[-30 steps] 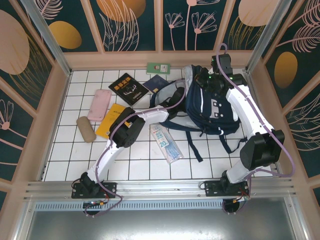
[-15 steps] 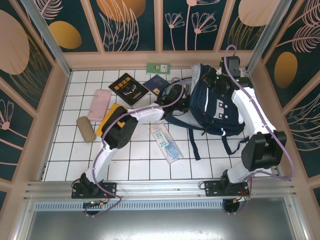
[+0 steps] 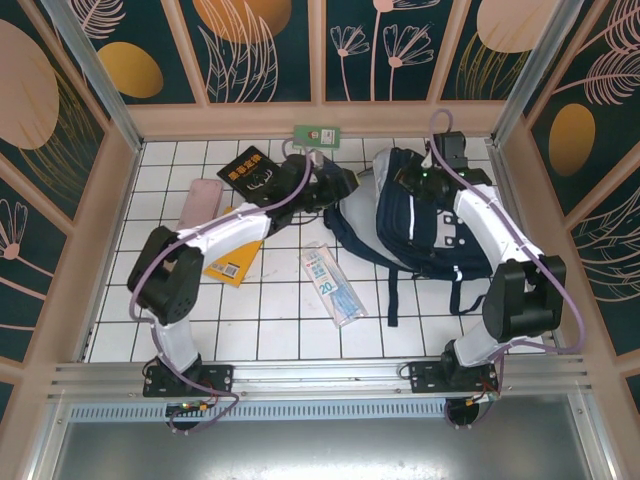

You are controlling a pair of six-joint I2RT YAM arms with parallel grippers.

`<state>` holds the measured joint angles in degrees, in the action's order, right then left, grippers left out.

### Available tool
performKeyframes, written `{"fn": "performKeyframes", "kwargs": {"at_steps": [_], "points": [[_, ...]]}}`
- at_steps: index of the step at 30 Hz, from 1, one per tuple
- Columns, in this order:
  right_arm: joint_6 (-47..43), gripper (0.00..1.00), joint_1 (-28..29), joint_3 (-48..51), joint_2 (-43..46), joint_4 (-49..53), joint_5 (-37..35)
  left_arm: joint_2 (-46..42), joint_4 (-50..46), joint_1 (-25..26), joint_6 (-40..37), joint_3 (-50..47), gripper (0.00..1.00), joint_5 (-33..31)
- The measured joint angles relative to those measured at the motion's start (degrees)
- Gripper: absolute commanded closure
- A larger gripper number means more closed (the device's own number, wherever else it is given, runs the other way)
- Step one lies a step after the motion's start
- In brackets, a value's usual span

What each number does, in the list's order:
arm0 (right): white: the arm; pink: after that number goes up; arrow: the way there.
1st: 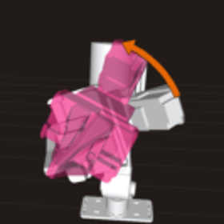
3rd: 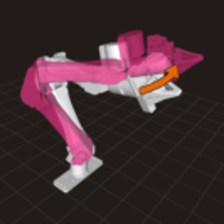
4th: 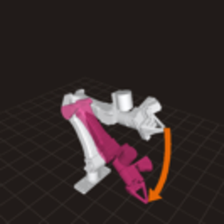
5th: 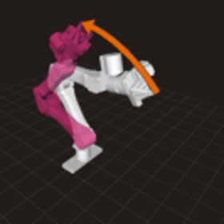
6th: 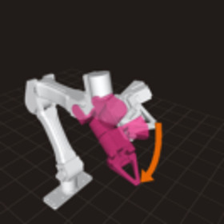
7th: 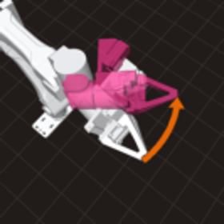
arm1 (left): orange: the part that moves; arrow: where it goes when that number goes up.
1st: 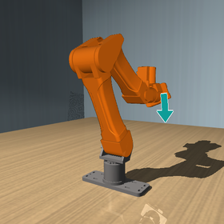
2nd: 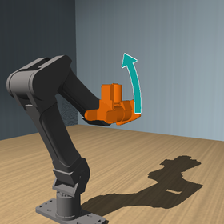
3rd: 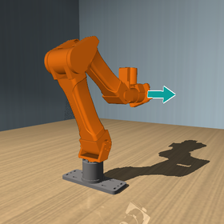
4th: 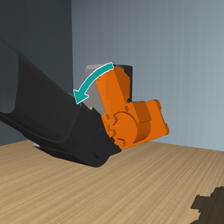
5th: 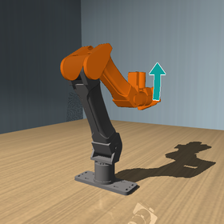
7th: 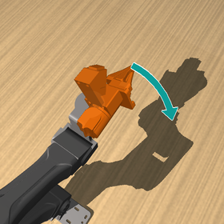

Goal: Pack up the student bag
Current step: Close the student bag at the middle-right of the table.

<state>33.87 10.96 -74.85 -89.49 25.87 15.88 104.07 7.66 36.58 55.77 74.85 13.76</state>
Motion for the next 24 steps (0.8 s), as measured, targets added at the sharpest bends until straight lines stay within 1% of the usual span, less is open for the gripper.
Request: {"fn": "performKeyframes", "kwargs": {"at_steps": [1, 2, 5, 6, 9, 13, 17, 21, 24], "points": [[-0.4, 0.99, 0.6, 0.1, -0.3, 0.0, -0.4, -1.4, -0.9, -0.7, -0.9, -1.2, 0.13, -0.7], [-0.7, 0.93, 1.4, 0.1, -0.7, 0.0, -0.9, -2.7, -1.9, -1.4, -1.8, -2.3, 0.12, -1.2], [-2.1, 0.66, 3.6, 0.1, -2.3, 0.0, -2.8, -6.4, -5.0, -3.3, -4.5, -5.5, 0.07, -3.4], [-2.5, 0.59, 4.5, 0.1, -2.7, -0.1, -3.2, -7.7, -6.1, -4.0, -5.4, -6.7, 0.06, -4.2], [-3.4, 0.48, 7.0, 0.1, -3.1, -0.1, -5.9, -11.6, -8.7, -6.4, -7.7, -10.6, 0.05, -6.0], [-3.2, 0.43, 8.9, 0.2, -3.0, -1.9, -8.3, -16.2, -11.2, -12.2, -10.1, -16.5, 0.04, -7.0], [-2.4, 0.41, 10.4, 0.8, -2.6, -4.9, -9.4, -20.5, -14.4, -19.1, -13.0, -22.8, 0.03, -8.2], [-1.8, 0.40, 15.2, 0.8, -2.8, -8.0, -9.7, -23.0, -17.7, -24.5, -16.4, -27.7, 0.02, -9.5], [-1.1, 0.40, 19.7, 0.7, -4.4, -10.4, -9.5, -23.1, -19.1, -27.2, -17.7, -30.1, 0.02, -10.9]]}}
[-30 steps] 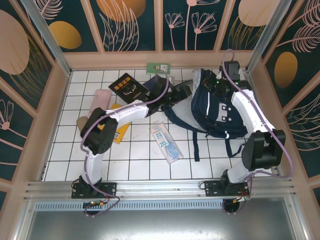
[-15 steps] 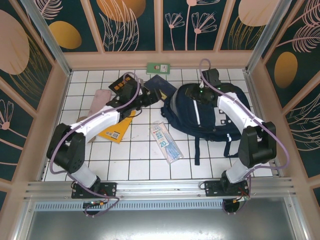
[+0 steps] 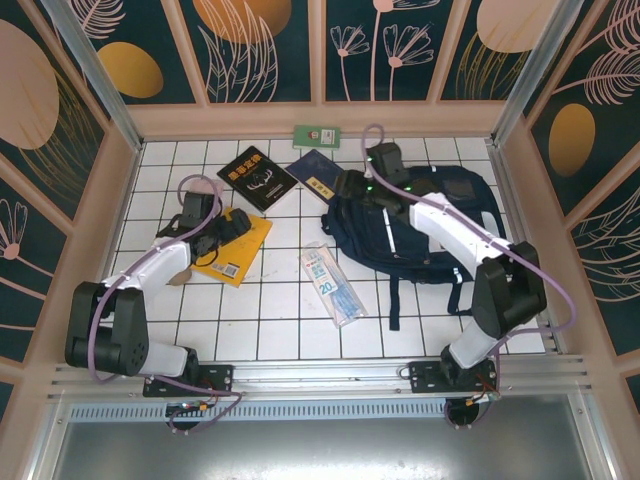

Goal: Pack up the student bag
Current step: Close the student bag at the middle-right of the table, then rotate the book at the center of the table.

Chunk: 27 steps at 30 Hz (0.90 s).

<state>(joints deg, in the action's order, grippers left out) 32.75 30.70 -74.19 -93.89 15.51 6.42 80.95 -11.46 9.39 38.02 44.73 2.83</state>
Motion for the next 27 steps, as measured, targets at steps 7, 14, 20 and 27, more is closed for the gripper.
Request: {"fn": "performKeyframes", "kwargs": {"at_steps": [7, 14, 20, 27], "points": [[2.6, 0.39, 7.1, -0.3, -7.9, -3.1, 1.3, 1.2, 1.9, -0.7, 0.9, -6.3, 0.06, 1.8], [5.4, 0.41, 9.7, -0.1, -11.4, -5.5, 3.9, -0.9, 17.5, -0.7, 9.5, -13.3, 0.08, 9.2], [8.2, 0.41, 9.7, 0.1, -12.5, -9.9, 6.8, 0.0, 26.9, 7.8, 20.7, -15.7, 0.10, 11.6], [10.7, 0.44, 9.7, 0.5, -14.4, -11.7, 7.4, 3.0, 29.7, 16.6, 29.2, -13.5, 0.09, 12.6]]}}
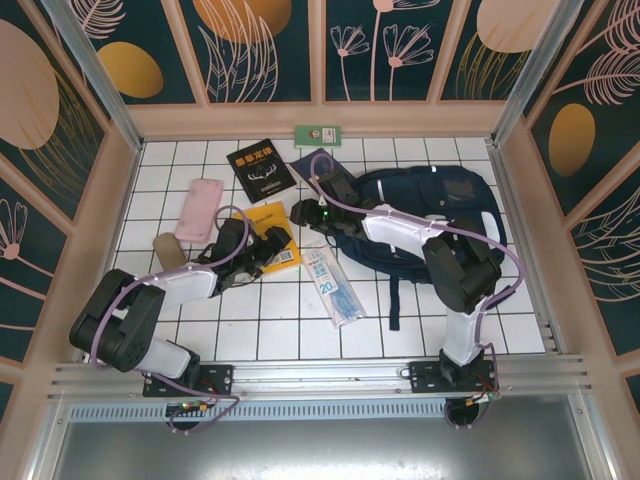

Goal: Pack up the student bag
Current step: Rotate the book at the center of the table, then pick up the book from the center of the table.

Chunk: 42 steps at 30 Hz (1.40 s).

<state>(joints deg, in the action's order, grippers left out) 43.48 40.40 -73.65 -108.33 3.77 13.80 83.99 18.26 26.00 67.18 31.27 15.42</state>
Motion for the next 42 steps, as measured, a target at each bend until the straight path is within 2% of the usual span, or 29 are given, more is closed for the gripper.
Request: {"fn": "performKeyframes", "kwargs": {"at_steps": [5, 9, 15, 19, 27, 29, 38, 42], "points": [[1.1, 0.46, 0.2, 0.3, -1.4, -0.1, -0.1, -1.7, -10.2, 0.2, -2.1, 4.5, 0.06, -3.7], [1.0, 0.46, 1.0, 0.3, -2.6, -0.2, -0.2, -3.3, -16.5, -0.9, -7.6, 8.8, 0.12, -6.8], [-1.0, 0.46, 2.0, -0.6, -5.7, 0.1, 0.1, -4.1, -20.7, -6.7, -14.3, 7.6, 0.50, -8.9], [-3.4, 0.46, 2.0, -3.2, -8.9, 0.7, 0.4, -4.0, -22.4, -8.2, -17.1, 4.4, 0.65, -10.0], [-7.2, 0.46, 2.3, -7.5, -13.8, 1.5, 1.3, -1.9, -20.8, -8.2, -18.7, 1.2, 0.71, -9.7], [-7.6, 0.46, 2.3, -8.4, -14.2, 2.3, 1.6, -1.7, -19.7, -8.2, -18.7, 0.9, 0.76, -9.3], [-8.7, 0.49, 3.0, -11.0, -16.0, 2.8, 3.4, -1.0, -15.4, -8.5, -18.7, -0.6, 0.78, -7.5], [-8.3, 0.50, 2.2, -10.0, -16.0, 0.6, 6.4, -1.1, -15.0, -8.8, -18.7, -0.8, 0.78, -7.3]]}}
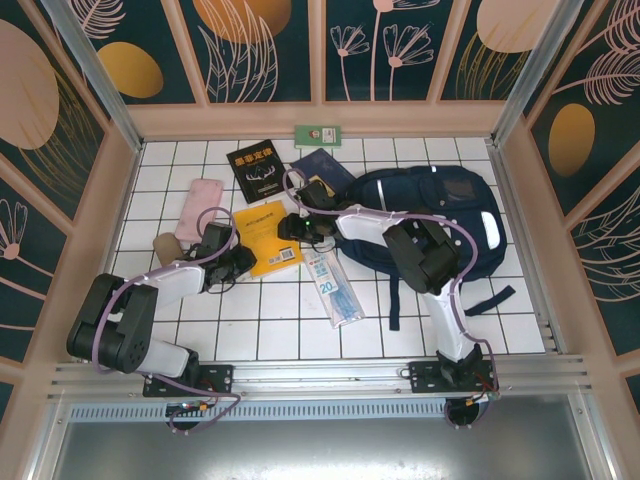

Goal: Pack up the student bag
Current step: Pick up the book from the center of the table.

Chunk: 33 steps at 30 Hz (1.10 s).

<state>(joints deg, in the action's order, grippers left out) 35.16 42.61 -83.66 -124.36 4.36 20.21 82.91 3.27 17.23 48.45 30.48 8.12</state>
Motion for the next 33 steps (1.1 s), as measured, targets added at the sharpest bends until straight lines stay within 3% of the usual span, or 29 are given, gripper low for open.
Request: {"fn": "performKeyframes", "kwargs": {"at_steps": [6, 12, 21, 28, 33], "points": [[2.9, 0.50, -1.4, 5.5, 1.7, -8.6, 5.6, -0.4, -0.1, -0.2, 0.0, -0.2, 0.78, -0.3], [2.7, 0.50, -1.7, 6.9, 4.2, -9.9, 7.3, -0.9, -0.1, -0.4, 0.0, -0.5, 0.78, -0.9], [-1.0, 0.47, -0.8, 4.9, 2.4, -2.6, 4.4, -1.0, -0.3, -0.4, -0.1, -0.6, 0.79, -1.1], [-3.0, 0.47, 1.4, -1.5, 0.2, 5.6, -2.9, -1.0, 0.3, -0.4, -0.2, -0.9, 0.78, -1.0], [-2.9, 0.51, 0.7, -0.3, 0.1, 3.3, 0.7, -0.9, 0.6, -0.4, -0.2, -0.9, 0.78, -0.9]]}}
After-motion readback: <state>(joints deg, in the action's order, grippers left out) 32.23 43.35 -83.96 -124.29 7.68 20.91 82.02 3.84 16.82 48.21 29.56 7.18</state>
